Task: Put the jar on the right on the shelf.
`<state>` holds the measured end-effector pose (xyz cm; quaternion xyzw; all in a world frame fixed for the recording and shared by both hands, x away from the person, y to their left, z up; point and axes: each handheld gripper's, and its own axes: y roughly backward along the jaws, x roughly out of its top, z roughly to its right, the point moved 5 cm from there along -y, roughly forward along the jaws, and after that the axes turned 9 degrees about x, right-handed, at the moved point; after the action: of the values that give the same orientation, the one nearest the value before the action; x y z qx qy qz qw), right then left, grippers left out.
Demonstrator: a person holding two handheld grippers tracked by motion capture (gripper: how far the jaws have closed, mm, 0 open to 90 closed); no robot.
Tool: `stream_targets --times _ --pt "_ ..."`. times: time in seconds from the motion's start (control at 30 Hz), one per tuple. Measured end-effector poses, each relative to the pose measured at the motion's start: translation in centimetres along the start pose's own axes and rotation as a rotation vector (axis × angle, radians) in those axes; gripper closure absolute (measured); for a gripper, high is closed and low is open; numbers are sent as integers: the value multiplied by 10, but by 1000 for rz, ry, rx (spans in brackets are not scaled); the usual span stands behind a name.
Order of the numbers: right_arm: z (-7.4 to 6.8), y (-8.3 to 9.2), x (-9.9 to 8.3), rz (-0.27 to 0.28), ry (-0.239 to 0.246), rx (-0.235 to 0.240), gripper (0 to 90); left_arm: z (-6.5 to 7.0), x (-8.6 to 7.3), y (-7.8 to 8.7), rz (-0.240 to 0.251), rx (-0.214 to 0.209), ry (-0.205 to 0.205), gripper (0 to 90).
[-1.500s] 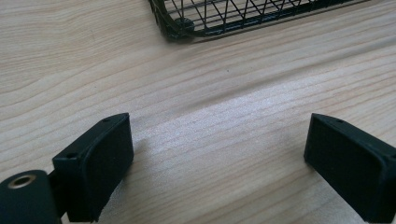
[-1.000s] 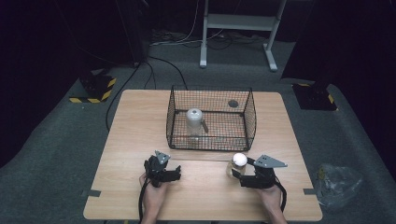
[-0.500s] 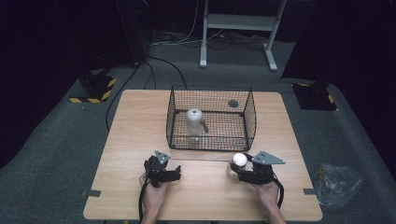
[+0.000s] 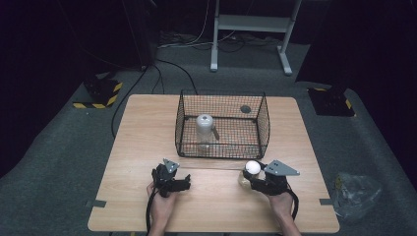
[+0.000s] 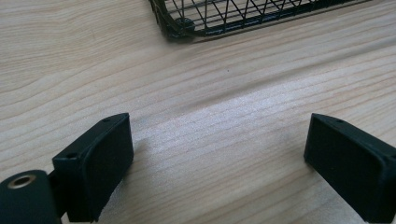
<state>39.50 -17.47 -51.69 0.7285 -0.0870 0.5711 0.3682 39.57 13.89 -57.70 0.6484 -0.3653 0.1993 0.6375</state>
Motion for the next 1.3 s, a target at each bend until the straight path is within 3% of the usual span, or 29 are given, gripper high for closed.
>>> stream_targets --times 0.63,1.3 --pt "5 7 15 16 -1 -4 395 0 0 0 0 0 0 82" --pt "6 11 47 6 49 31 395 0 0 0 0 0 0 82"
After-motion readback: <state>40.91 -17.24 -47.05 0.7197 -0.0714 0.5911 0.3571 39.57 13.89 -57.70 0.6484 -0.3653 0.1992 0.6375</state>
